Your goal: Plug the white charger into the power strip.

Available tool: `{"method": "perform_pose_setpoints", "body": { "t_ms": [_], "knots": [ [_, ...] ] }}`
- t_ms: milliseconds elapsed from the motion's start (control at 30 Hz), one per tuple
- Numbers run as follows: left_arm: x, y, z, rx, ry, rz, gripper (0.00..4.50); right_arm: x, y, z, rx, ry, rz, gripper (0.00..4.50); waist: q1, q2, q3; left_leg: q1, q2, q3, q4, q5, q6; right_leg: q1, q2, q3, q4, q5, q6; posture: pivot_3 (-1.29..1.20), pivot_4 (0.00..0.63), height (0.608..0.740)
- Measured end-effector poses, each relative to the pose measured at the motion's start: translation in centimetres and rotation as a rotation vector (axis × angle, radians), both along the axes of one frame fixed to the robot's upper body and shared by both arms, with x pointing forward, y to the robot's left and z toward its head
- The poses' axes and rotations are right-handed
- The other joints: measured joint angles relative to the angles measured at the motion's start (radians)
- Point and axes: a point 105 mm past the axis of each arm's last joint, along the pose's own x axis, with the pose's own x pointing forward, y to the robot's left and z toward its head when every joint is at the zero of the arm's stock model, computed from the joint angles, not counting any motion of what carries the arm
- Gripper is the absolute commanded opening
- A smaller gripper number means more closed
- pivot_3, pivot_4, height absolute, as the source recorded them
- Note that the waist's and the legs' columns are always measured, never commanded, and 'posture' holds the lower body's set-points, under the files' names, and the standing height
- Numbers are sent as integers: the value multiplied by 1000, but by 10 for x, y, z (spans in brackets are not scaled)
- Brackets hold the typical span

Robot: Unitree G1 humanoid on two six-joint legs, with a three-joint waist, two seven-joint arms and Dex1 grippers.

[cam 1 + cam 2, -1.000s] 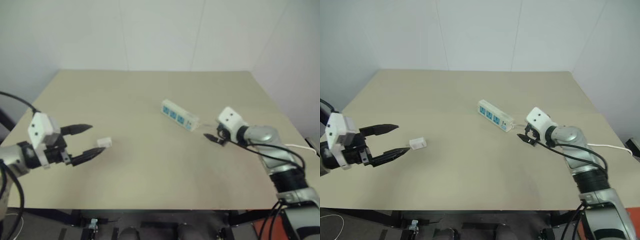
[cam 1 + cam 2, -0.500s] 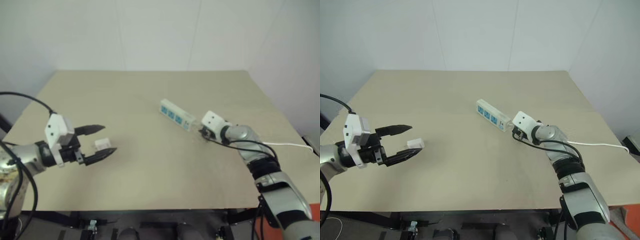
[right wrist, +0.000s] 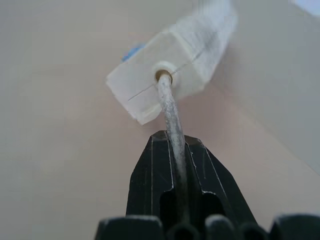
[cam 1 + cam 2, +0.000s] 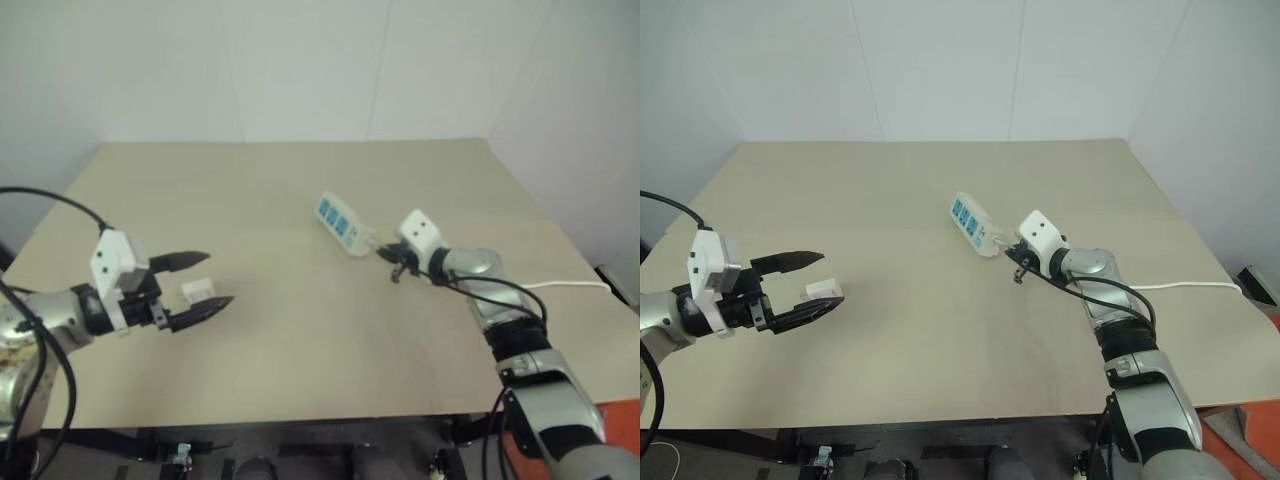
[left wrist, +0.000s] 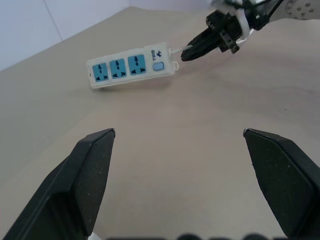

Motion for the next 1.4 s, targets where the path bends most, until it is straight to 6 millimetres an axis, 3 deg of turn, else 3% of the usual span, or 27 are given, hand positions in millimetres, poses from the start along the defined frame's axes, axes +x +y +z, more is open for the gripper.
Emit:
{"method": "perform_pose_setpoints", "body": {
  "t_ms": [100,267,433,600,867,1033,1200,1333,1400],
  "knots": [
    [0,1,0,-1,1,3,4500,-26,10,12,152,46,140,30,4,0,0,0,0,0,0,0,0,0,0,0,0,0,0,0,150,740],
    [0,0,0,-2,1,2,4500,-72,23,7,280,168,375,30,1,0,0,1,0,0,0,0,0,0,0,0,0,0,1,0,150,740],
    [0,-1,0,-2,2,-4,4500,-84,21,6,262,204,424,30,1,0,0,2,0,0,0,0,0,0,1,0,1,-3,6,0,150,740],
    [1,-3,-1,-1,6,-11,4500,-77,13,-23,135,262,376,30,3,0,0,1,0,0,0,0,0,0,1,0,0,-3,5,0,150,740],
    [1,-3,-1,-3,5,-13,4500,-74,-10,-57,-20,323,353,2802,4,0,0,1,0,0,1,0,0,0,1,0,0,-3,5,0,150,740],
    [0,-4,0,-4,2,-16,4500,-75,-19,-62,-34,333,337,4391,5,0,0,1,0,0,1,0,0,1,1,0,0,-3,5,0,150,740],
    [-2,-6,-2,-13,8,-19,4500,-82,-33,-60,-5,331,315,4479,14,0,0,1,0,0,1,0,0,1,1,0,0,-3,5,0,150,740],
    [-2,-7,-2,-18,4,-23,4500,-89,-12,-37,137,223,369,4479,6,0,0,3,0,0,1,0,0,2,1,0,1,-4,6,0,150,740],
    [-2,-8,-2,-18,4,-26,4500,-92,0,-35,184,195,379,4479,6,0,0,2,0,0,1,0,0,2,1,0,0,-4,7,0,150,740]
  ]
}}
